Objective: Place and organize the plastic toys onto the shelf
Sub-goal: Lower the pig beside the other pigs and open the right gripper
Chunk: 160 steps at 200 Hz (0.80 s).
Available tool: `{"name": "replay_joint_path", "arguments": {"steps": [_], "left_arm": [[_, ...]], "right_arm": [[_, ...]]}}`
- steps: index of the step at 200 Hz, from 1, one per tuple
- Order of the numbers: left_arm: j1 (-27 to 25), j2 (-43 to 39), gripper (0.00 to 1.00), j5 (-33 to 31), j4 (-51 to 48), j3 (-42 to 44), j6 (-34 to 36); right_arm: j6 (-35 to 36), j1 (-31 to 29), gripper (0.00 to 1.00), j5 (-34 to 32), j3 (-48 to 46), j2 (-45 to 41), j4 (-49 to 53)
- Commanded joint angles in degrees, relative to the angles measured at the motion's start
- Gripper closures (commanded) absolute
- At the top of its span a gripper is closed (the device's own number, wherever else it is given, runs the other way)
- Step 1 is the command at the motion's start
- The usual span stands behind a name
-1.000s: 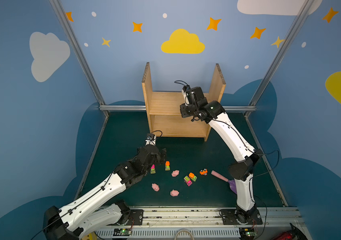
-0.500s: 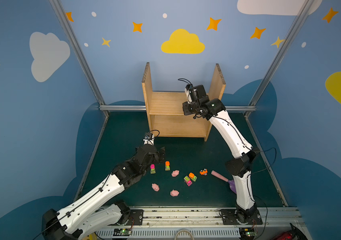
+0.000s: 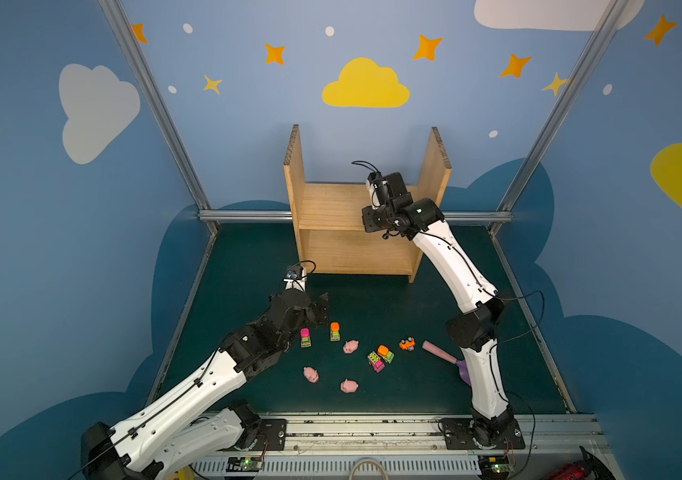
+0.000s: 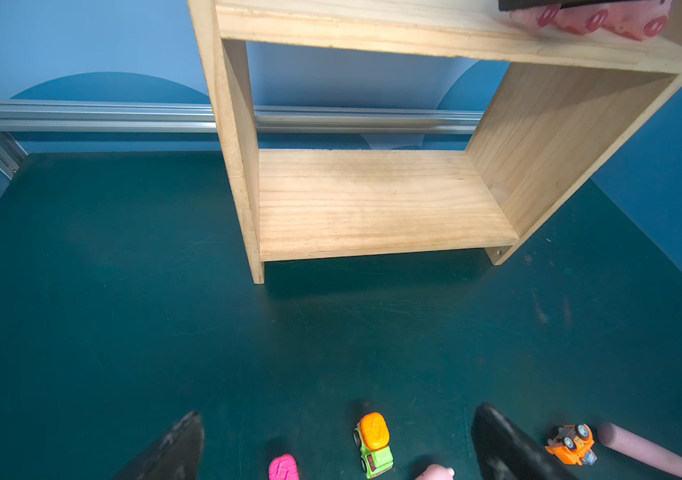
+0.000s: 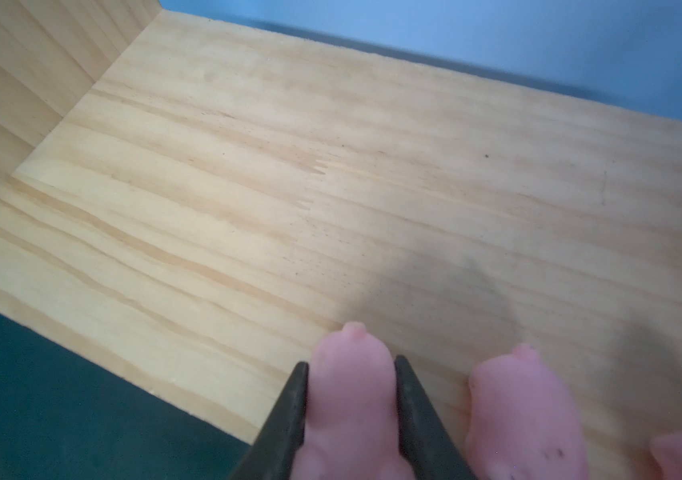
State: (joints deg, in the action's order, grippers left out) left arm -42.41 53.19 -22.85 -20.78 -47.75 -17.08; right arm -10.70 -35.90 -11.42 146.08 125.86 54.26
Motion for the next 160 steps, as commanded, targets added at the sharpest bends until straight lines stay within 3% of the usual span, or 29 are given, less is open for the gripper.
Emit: {"name": "replay_joint_path", "arguments": {"steps": [1, 95, 160], "left_arm": [[0.2, -0.9, 0.0, -1.1, 0.3, 0.6, 0.6], [0.2, -1.6, 0.0, -2.0, 0.0, 0.5, 1.0], [0.2, -2.0, 0.0, -1.4, -0.6, -0.6, 0.6]], "right_arm": [[-0.5, 0.2, 0.67, -0.2, 1.8, 1.3, -0.3], [0.0, 0.4, 0.45, 0.4, 4.9, 2.5, -1.2], [1.0, 0.3, 0.34, 0.7, 5.4, -1.2, -3.7]]}}
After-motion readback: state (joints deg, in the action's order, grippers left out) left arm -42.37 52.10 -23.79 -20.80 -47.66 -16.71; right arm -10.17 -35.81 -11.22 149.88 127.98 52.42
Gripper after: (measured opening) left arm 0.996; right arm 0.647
